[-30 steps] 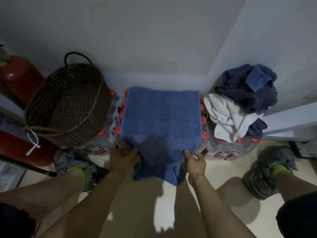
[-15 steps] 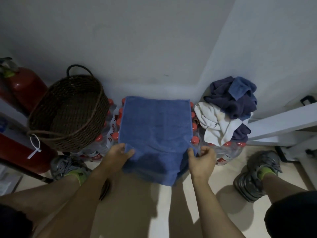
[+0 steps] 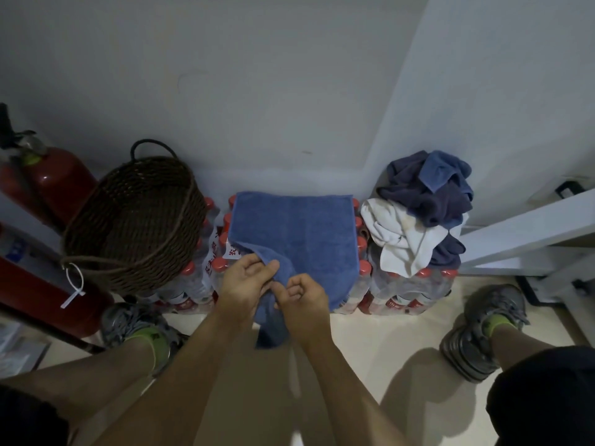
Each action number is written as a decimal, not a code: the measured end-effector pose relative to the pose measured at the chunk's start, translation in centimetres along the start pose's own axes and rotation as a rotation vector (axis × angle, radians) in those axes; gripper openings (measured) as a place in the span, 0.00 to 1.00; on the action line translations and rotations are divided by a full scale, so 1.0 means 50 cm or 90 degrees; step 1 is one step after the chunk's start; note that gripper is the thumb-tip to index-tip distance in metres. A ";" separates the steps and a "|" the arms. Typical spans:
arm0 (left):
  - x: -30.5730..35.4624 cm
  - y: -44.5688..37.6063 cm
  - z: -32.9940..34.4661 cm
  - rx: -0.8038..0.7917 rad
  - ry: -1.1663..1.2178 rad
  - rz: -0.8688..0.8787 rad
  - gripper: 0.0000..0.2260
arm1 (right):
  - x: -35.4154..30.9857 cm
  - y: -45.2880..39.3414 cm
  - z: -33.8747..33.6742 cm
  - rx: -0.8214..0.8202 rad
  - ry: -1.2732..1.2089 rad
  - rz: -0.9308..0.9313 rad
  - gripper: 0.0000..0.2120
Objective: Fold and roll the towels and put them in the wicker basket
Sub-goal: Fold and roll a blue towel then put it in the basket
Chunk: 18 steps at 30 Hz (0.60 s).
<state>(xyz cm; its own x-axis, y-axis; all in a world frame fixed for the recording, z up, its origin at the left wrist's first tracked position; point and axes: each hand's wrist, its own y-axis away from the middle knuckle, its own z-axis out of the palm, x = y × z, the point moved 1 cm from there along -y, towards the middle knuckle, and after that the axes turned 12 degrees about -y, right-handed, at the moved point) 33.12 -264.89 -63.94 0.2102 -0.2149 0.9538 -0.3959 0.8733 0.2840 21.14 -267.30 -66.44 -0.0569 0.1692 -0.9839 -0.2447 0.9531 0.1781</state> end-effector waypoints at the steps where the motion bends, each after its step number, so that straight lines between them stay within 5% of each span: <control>1: -0.009 0.002 0.003 0.007 -0.017 0.022 0.02 | -0.004 -0.003 -0.001 0.002 -0.032 0.009 0.16; 4: -0.033 0.002 -0.011 0.019 -0.178 0.076 0.11 | -0.022 -0.018 -0.016 0.025 -0.114 0.010 0.11; 8: -0.058 -0.003 -0.043 -0.123 -0.410 0.075 0.15 | -0.044 -0.046 -0.034 0.050 -0.206 0.057 0.11; 14: -0.107 0.031 -0.007 -0.105 -0.229 0.034 0.16 | -0.077 -0.052 -0.014 0.046 -0.259 0.160 0.12; 18: -0.116 0.032 -0.002 0.070 -0.235 0.083 0.18 | -0.088 -0.045 -0.010 0.065 -0.265 0.185 0.11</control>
<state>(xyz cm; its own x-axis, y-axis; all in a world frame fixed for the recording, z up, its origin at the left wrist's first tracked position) 31.35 -262.21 -69.04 -0.1751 -0.2655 0.9481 -0.4961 0.8556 0.1480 21.45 -270.33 -62.53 0.2868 0.4965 -0.8193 -0.1793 0.8679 0.4632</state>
